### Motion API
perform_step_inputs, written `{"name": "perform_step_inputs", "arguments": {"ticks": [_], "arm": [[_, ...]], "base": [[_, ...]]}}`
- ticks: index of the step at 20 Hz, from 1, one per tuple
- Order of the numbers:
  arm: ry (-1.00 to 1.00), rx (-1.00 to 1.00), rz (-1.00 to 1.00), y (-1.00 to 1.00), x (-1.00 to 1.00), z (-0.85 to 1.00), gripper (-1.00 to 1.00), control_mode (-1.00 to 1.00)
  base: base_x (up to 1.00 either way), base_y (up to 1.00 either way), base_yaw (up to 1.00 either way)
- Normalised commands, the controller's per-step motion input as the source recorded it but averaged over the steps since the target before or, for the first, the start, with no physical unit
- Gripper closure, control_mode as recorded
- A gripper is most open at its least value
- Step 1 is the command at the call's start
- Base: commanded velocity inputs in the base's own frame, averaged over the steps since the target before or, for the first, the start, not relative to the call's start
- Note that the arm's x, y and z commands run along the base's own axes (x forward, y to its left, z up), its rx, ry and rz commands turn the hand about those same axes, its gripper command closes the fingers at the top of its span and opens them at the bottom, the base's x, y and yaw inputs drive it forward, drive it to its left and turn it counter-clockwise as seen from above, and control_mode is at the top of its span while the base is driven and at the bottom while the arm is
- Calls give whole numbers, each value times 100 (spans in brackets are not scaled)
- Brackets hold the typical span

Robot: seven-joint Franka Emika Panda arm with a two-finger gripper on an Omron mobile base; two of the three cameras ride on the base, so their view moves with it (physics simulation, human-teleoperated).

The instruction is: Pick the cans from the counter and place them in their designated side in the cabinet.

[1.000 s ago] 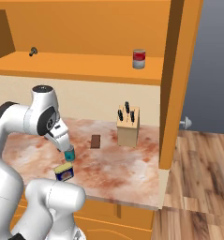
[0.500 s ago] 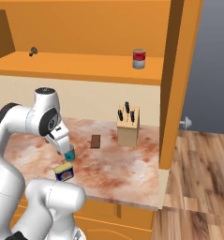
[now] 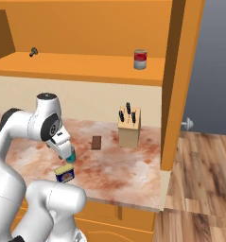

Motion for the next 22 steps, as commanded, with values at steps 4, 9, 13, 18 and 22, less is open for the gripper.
{"name": "perform_step_inputs", "arguments": {"ticks": [4,9,13,18,22], "arm": [[-2,0,1,4,0,-17,-100,-100],[-4,0,2,6,0,-15,-100,-100],[-3,0,2,1,0,-15,-100,-100],[0,0,0,0,0,-15,-100,-100],[0,0,0,0,0,-18,-100,-100]], "base": [[0,0,0],[0,0,0],[0,0,0],[0,0,0],[0,0,0]]}}
